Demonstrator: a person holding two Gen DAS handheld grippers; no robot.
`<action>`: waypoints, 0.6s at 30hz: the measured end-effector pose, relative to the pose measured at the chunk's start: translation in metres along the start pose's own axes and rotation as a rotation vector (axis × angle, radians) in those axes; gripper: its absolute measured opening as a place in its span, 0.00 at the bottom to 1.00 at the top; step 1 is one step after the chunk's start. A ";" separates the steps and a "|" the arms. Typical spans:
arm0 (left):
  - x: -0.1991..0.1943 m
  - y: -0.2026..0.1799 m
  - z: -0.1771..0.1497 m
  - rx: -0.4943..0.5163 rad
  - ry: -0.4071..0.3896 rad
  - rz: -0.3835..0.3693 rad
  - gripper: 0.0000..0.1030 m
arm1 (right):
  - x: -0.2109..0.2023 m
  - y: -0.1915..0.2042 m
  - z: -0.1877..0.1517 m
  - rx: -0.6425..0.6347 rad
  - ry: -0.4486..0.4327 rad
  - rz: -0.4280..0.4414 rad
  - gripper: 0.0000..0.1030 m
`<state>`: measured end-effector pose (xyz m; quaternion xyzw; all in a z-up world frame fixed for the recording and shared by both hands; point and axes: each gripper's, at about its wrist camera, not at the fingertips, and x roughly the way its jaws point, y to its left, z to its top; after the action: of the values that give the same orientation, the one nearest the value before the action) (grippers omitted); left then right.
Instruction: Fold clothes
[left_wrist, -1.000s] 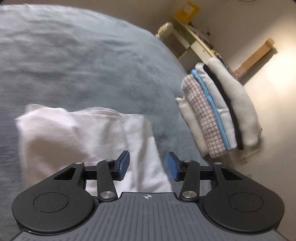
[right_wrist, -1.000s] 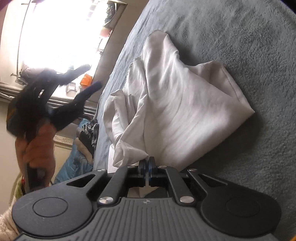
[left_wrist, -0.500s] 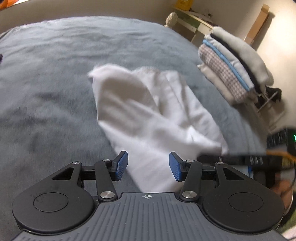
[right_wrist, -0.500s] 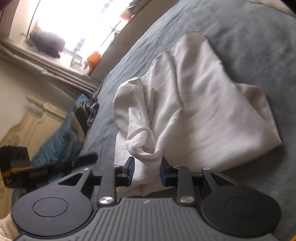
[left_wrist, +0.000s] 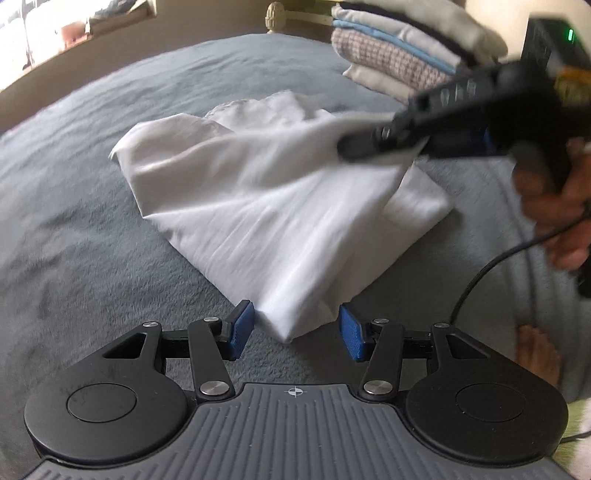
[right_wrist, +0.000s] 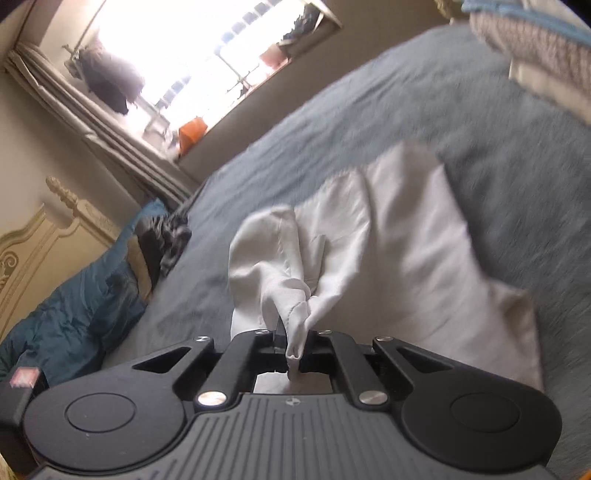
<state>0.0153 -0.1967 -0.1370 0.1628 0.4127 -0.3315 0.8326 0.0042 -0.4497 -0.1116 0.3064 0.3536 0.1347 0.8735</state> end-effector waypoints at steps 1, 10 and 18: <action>0.001 -0.003 0.001 0.012 -0.006 0.016 0.49 | -0.003 -0.001 0.002 -0.009 -0.013 -0.010 0.02; 0.012 -0.016 0.000 0.017 0.012 0.128 0.49 | -0.026 -0.030 0.006 0.038 -0.105 -0.066 0.02; 0.010 -0.021 0.000 -0.013 0.009 0.157 0.49 | -0.031 -0.071 -0.008 0.154 -0.088 -0.080 0.02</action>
<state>0.0057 -0.2163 -0.1449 0.1908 0.4047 -0.2615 0.8552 -0.0226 -0.5152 -0.1442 0.3640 0.3362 0.0586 0.8667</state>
